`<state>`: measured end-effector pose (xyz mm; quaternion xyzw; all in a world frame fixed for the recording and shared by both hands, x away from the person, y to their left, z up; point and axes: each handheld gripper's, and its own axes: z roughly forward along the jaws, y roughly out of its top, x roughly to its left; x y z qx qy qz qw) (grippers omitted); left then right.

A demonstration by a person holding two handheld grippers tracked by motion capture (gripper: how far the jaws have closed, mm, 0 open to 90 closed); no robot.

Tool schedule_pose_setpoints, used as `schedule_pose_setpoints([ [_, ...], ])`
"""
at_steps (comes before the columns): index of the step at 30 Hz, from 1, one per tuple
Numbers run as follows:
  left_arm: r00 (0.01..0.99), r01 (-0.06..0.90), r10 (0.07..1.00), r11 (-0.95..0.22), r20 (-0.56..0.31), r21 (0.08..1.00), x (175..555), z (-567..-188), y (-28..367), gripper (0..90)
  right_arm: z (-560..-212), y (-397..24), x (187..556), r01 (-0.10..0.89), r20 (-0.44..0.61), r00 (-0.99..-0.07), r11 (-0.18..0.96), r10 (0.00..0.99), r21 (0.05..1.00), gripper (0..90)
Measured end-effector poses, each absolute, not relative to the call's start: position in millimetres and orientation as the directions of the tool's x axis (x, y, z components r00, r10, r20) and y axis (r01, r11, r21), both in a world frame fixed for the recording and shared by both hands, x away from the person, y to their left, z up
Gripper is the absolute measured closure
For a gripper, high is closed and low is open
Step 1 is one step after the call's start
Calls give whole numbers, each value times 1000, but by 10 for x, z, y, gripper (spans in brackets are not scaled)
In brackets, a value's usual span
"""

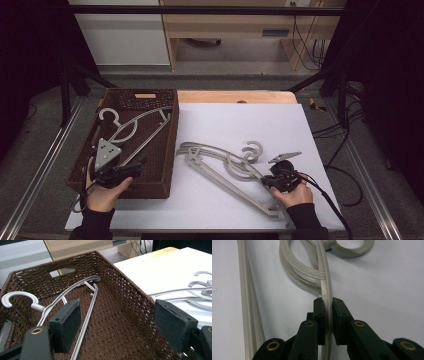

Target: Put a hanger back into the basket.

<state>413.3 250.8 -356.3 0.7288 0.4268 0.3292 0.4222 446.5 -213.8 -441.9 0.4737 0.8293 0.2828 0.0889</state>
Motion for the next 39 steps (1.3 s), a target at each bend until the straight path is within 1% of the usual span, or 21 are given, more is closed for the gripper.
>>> schedule_pose_setpoints([
  [11, 421, 344, 899, -281, 121, 896, 4133, -3564, 2503, 223, -4304, -2218, 4426, 721, 129, -524, 358, 842, 594, 827],
  [19, 426, 341, 896, -284, 122, 896, 4129, -3561, 2487, 223, -4144, -2325, 4368, 697, 146, -522, 322, 840, 641, 826],
  [25, 438, 336, 891, -285, 119, 898, 4118, -3549, 2453, 223, -4000, -2401, 4314, 661, 124, -526, 313, 842, 682, 826],
  [30, 467, 326, 878, -282, 106, 902, 4099, -3509, 2421, 222, -3872, -2412, 4257, 621, 97, -541, 320, 835, 715, 826],
  [33, 485, 316, 869, -279, 99, 907, 4088, -3454, 2407, 222, -3788, -2429, 4220, 581, 60, -567, 347, 822, 736, 826],
  [39, 515, 287, 852, -277, 96, 917, 4094, -3308, 2350, 223, -3622, -2434, 4144, 532, 31, -588, 358, 808, 767, 826],
])
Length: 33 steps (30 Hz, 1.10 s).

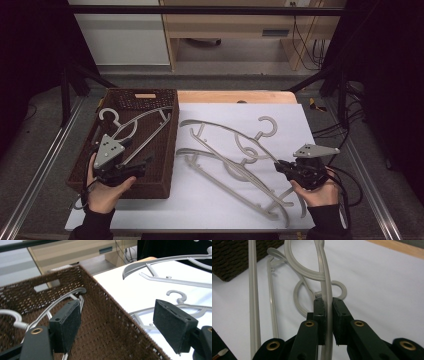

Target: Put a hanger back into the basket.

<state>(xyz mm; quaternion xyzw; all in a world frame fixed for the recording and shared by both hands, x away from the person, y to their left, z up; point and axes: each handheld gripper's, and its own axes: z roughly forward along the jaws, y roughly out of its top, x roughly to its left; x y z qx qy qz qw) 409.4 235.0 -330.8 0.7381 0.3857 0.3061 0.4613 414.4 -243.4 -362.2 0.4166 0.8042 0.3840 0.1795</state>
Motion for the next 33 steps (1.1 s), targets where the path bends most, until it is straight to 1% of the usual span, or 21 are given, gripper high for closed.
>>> schedule_pose_setpoints([
  [4, 543, 267, 832, -300, 115, 916, 4145, -3185, 2237, 223, -3536, -2408, 4119, 502, 16, -611, 372, 792, 781, 826],
  [6, 553, 247, 820, -331, 148, 911, 4185, -3115, 2163, 222, -3503, -2380, 4115, 495, 14, -619, 376, 785, 784, 826],
  [17, 668, 216, 718, -440, 197, 871, 4437, -2916, 1662, 220, -3380, -2222, 4117, 456, -2, -671, 415, 741, 787, 826],
  [26, 733, 190, 637, -531, 241, 825, 4622, -2869, 1282, 224, -3288, -2179, 4092, 433, -16, -689, 429, 724, 793, 826],
  [33, 752, 159, 578, -625, 317, 764, 4737, -2922, 1075, 258, -3259, -2130, 4079, 422, -24, -703, 445, 710, 789, 826],
])
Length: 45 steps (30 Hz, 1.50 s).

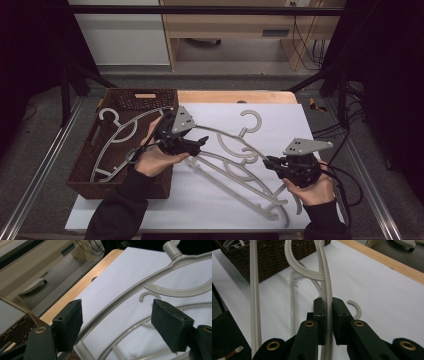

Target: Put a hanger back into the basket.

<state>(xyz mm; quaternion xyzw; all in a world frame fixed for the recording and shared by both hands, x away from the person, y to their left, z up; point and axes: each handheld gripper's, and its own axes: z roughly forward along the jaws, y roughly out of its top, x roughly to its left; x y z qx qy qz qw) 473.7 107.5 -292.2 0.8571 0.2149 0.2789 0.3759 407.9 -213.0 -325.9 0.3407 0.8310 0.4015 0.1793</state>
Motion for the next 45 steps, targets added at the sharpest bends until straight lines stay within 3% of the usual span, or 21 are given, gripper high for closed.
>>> schedule_pose_setpoints([
  [11, 773, 139, 511, -715, 376, 685, 4877, -3013, 922, 439, -3204, -2108, 4043, 403, -30, -723, 457, 690, 793, 826],
  [15, 771, 125, 497, -731, 398, 671, 4870, -3023, 902, 552, -3201, -2110, 4032, 401, -39, -725, 468, 687, 787, 826],
  [35, 818, 70, 361, -836, 448, 545, 4797, -3043, 854, 699, -3210, -2136, 4058, 379, -77, -739, 507, 669, 774, 801],
  [45, 865, 52, 286, -869, 414, 492, 4728, -3073, 822, 761, -3240, -2194, 4113, 399, -73, -718, 496, 692, 771, 754],
])
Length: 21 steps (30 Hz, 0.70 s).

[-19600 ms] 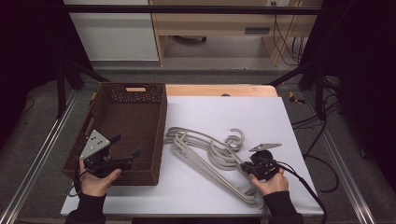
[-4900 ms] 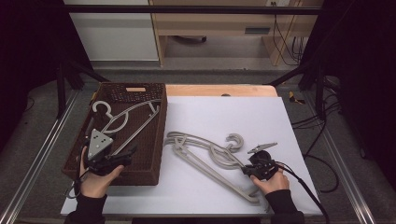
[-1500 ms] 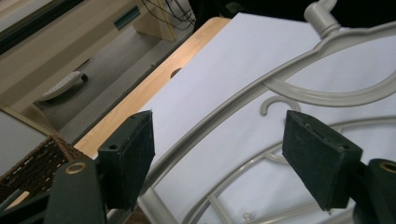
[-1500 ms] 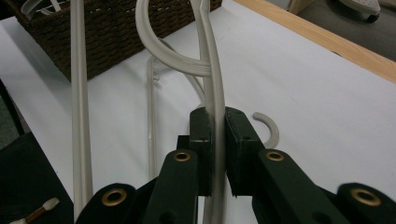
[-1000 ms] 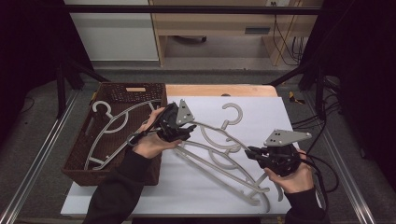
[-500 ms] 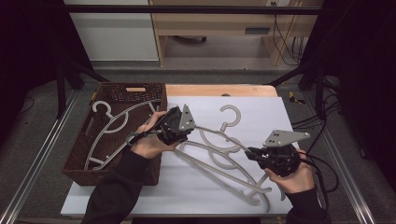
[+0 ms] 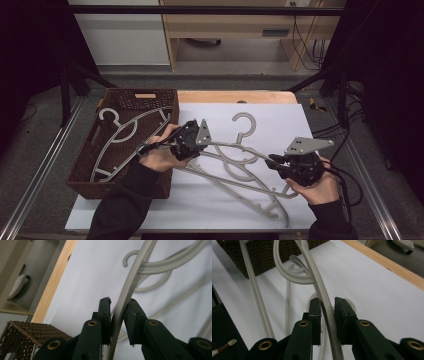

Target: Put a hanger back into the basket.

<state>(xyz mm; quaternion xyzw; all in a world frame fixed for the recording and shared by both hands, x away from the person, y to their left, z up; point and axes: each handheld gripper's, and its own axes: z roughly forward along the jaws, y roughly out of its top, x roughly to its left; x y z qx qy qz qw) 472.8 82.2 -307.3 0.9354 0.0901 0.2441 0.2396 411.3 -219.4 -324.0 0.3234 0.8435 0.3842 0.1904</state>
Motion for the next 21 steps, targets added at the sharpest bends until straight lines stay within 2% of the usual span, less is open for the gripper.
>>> schedule_pose_setpoints([
  [7, 887, 9, 218, -889, 406, 458, 4635, -3100, 778, 810, -3263, -2245, 4168, 413, -81, -690, 483, 720, 772, 694],
  [15, 897, 21, 233, -871, 375, 491, 4569, -3105, 758, 823, -3300, -2309, 4213, 419, -58, -659, 430, 750, 799, 610],
  [19, 884, 65, 291, -852, 367, 519, 4590, -3093, 789, 824, -3291, -2339, 4205, 374, -91, -624, 399, 776, 837, 482],
  [21, 872, 88, 324, -840, 366, 536, 4613, -3080, 822, 824, -3275, -2363, 4187, 336, -107, -607, 376, 787, 864, 385],
])
